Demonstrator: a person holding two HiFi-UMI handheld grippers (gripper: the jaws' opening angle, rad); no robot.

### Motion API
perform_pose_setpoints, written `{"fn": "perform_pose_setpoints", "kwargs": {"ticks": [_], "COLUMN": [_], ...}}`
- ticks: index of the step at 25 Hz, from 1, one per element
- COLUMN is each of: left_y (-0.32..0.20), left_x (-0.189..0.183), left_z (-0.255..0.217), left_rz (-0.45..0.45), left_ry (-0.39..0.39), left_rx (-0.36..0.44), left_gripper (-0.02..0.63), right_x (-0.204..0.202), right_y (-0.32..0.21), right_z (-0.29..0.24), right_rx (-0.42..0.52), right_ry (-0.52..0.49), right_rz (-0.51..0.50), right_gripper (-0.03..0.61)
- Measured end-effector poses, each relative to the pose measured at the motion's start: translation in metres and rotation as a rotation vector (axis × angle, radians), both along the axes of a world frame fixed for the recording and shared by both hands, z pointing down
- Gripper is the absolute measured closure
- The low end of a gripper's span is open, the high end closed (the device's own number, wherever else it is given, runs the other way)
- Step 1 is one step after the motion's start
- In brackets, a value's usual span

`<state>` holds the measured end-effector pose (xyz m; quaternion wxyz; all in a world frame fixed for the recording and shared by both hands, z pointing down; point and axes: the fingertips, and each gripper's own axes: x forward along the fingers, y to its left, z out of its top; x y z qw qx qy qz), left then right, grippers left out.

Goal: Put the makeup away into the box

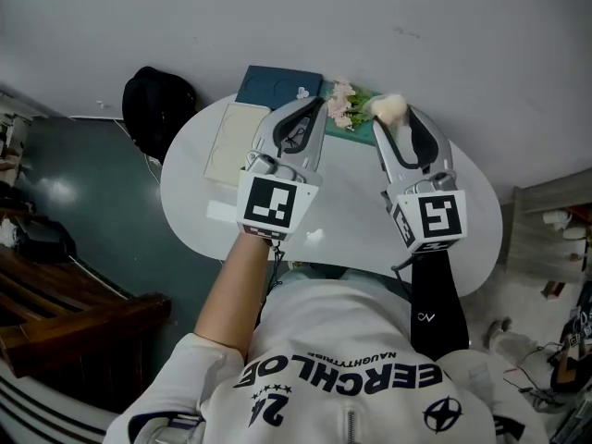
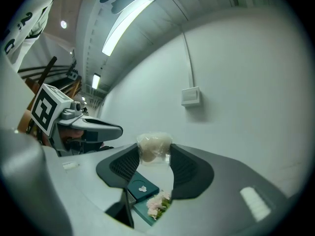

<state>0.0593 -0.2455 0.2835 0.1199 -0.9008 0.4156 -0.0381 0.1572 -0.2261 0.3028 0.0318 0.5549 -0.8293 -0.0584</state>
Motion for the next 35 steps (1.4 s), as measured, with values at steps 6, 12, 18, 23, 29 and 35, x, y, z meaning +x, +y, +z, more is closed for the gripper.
{"fn": "perform_pose_setpoints", "kwargs": {"ticks": [6, 12, 18, 23, 29, 35], "left_y": [-0.027, -0.037, -0.040, -0.040, -0.037, -0.042], "left_x": [-0.067, -0.098, -0.120, -0.145, -0.170, -0.192], "left_z": [0.006, 0.009, 0.023, 0.035, 0.048, 0.050], "left_rz": [-0.071, -0.096, -0.103, -0.126, -0.143, -0.160], "left_ry": [-0.011, 0.005, -0.003, -0.003, -0.007, 0.002], "left_rx": [-0.007, -0.007, -0.029, -0.059, -0.090, -0.096], "left_gripper": [0.612, 0.612, 0.612, 0.612, 0.612, 0.612], "right_x": [-0.066, -0.101, -0.148, -0.177, -0.197, -0.201], "right_y": [-0.018, -0.037, -0.056, -0.062, -0.061, -0.058], "right_z": [0.008, 0.023, 0.089, 0.154, 0.226, 0.251], "right_rx": [-0.013, -0.056, -0.236, -0.385, -0.588, -0.660], "right_ry": [0.015, 0.040, 0.095, 0.133, 0.132, 0.145], "right_rz": [-0.080, -0.118, -0.175, -0.202, -0.197, -0.176], "right_gripper": [0.356, 0.354, 0.347, 0.345, 0.339, 0.337]}}
